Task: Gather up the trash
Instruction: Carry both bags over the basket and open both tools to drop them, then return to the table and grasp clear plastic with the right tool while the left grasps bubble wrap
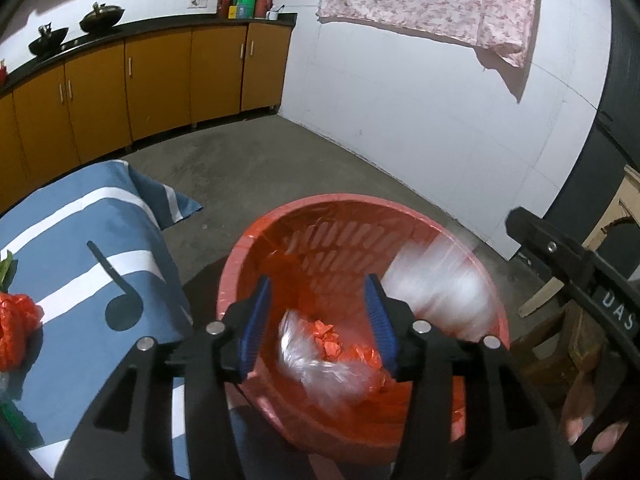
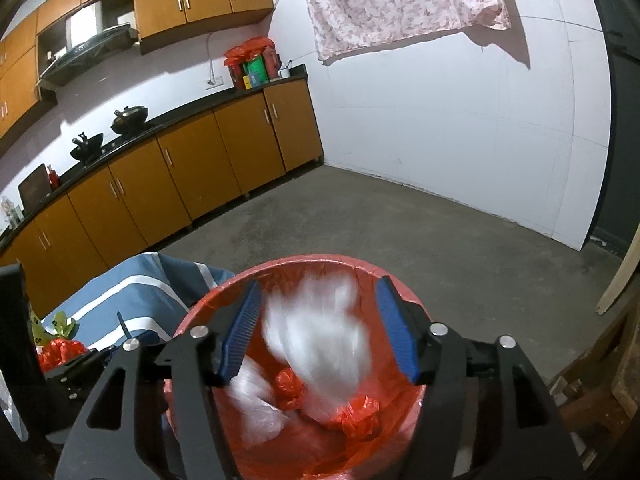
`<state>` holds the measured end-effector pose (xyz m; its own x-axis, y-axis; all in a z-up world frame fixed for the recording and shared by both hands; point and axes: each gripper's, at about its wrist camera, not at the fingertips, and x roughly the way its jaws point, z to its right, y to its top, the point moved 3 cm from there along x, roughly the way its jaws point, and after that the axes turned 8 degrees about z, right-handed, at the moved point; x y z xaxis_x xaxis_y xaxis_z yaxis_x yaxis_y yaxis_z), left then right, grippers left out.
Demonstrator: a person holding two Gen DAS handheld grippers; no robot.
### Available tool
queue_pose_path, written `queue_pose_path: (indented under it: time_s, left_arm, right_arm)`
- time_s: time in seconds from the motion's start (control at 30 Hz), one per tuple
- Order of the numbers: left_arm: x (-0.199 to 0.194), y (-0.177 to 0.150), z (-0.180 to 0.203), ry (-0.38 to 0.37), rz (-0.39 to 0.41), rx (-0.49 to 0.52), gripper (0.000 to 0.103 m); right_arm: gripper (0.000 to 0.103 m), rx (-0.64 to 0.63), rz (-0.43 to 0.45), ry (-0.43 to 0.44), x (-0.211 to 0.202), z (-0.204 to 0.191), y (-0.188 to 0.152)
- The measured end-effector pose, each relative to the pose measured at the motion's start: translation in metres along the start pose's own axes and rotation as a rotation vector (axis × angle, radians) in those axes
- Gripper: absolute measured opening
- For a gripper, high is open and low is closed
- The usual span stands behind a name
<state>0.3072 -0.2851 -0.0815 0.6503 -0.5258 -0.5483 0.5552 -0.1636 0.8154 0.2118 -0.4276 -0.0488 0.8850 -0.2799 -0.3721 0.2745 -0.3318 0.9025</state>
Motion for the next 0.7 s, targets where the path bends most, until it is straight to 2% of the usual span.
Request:
queue_pose_path:
  time_s: [0.1,0.27,0.4,0.53,0.63,0.7]
  left_arm:
    - [-0.007,0.0,-0.008,0.015,0.006,-0.022,0.051]
    - [-0.035,0.002,-0.019,0.067,0.062,-0.025,0.072]
    - [-0.065,0.0,-0.032,0.107,0.099,-0.033,0.083]
    - [-0.1,-0.002,-0.045,0.162,0.152,-0.021,0.09]
    - [-0.139,-0.007,-0.061,0.242,0.209,0.006,0.094]
    - [-0.163,-0.011,-0.074,0.297,0.245,0.012,0.095]
  right_arm:
    - [0.07,0.003,0.011,-0.019,-0.007,0.003,0.0]
    - [0.09,-0.027,0.052,-0.055,-0.023,0.001,0.001]
    - [0.098,-0.065,0.072,-0.054,-0.036,-0.011,-0.003]
    - [0.101,-0.119,0.081,-0.018,-0.049,-0.035,-0.008]
    - [0.101,-0.157,0.09,0.021,-0.058,-0.055,-0.013]
    - [0.101,-0.185,0.095,0.077,-0.067,-0.078,-0.017]
